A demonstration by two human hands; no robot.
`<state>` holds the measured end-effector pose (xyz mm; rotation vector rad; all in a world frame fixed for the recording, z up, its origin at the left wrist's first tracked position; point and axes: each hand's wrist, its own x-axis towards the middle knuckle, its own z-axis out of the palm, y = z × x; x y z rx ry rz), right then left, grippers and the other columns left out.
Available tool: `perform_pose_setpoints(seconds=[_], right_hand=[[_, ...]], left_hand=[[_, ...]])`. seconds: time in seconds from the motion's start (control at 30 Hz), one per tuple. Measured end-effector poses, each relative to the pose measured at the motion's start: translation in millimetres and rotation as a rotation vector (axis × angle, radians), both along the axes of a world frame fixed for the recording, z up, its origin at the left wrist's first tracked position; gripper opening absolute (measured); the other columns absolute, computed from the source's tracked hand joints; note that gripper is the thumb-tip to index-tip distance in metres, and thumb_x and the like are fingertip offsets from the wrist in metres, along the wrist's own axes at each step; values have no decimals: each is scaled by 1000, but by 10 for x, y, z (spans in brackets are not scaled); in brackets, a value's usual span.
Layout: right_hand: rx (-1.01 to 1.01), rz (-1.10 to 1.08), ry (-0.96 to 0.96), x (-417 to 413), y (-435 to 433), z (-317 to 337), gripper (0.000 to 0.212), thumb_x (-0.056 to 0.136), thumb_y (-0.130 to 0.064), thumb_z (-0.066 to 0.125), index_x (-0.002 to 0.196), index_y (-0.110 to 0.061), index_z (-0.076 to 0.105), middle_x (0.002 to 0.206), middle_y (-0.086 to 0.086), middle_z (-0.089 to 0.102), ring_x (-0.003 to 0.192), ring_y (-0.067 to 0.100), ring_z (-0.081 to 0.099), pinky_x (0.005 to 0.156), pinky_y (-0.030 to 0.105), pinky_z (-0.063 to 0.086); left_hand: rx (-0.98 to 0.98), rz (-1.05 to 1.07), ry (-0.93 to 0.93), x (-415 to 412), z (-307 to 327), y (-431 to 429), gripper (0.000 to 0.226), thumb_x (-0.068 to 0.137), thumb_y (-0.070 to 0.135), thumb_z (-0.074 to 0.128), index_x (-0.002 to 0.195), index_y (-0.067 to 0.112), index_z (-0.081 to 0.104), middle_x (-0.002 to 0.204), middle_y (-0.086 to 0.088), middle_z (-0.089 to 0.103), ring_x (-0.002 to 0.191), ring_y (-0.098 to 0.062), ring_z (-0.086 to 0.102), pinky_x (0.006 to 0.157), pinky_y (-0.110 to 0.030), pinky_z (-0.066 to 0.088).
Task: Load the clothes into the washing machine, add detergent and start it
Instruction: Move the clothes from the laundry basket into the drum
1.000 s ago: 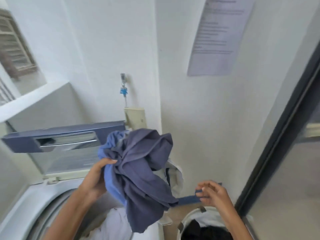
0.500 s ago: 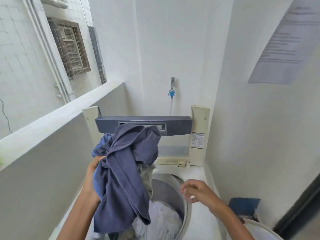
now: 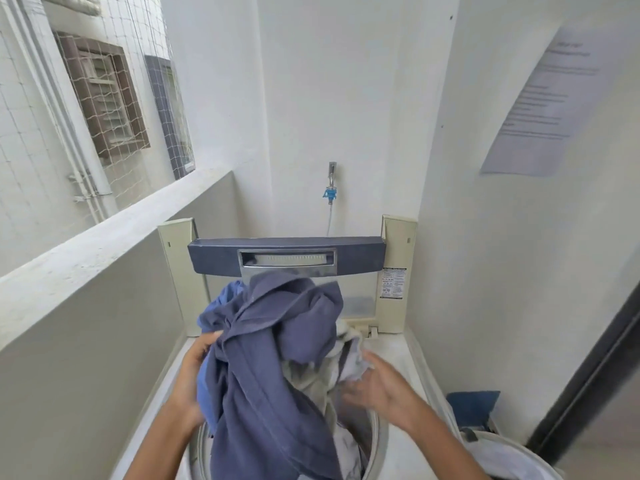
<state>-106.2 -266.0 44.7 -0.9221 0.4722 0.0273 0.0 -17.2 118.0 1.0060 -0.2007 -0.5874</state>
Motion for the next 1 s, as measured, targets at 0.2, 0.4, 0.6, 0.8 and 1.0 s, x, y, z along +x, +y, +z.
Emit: perform_pose_setpoints(seconds=[0.2, 0.4, 0.6, 0.8, 1.0], right_hand=[[-122, -55, -212, 147, -369, 463, 81, 56, -44, 85, 121, -7, 52, 119, 25, 55, 106, 33, 52, 77, 38, 45], [-195, 60, -276, 286, -207, 791, 23, 77, -27, 67, 75, -8, 54, 82, 11, 62, 75, 22, 62, 70, 30, 50], [-319, 225, -138, 332, -81, 964, 14, 72, -16, 62, 63, -12, 53, 60, 2, 61, 59, 15, 60, 67, 27, 47], [-451, 373, -150, 325, -24, 1022, 34, 58, -30, 69, 60, -10, 41, 53, 0, 53, 54, 14, 51, 60, 24, 41], [-554, 359, -255, 329, -71, 1141, 27, 61, -26, 69, 67, -5, 52, 61, 0, 56, 62, 14, 53, 62, 24, 42]], left_hand=[[373, -297, 49, 157, -374, 41, 57, 46, 11, 70, 102, 8, 64, 81, -9, 74, 66, -20, 70, 58, -30, 55], [602, -344, -145, 161, -358, -199, 33, 86, 21, 55, 119, 26, 57, 106, 1, 72, 99, -25, 66, 85, -37, 52], [729, -401, -394, 107, -243, -460, 30, 89, 15, 56, 114, 30, 57, 108, 9, 71, 100, -11, 67, 84, -24, 49], [821, -492, -598, 13, -393, -634, 23, 81, 25, 69, 102, 26, 61, 99, 10, 68, 89, -3, 63, 80, -17, 50], [677, -110, -595, 177, -488, -456, 18, 88, 25, 54, 84, 16, 68, 83, -7, 70, 79, -19, 61, 80, -45, 51]])
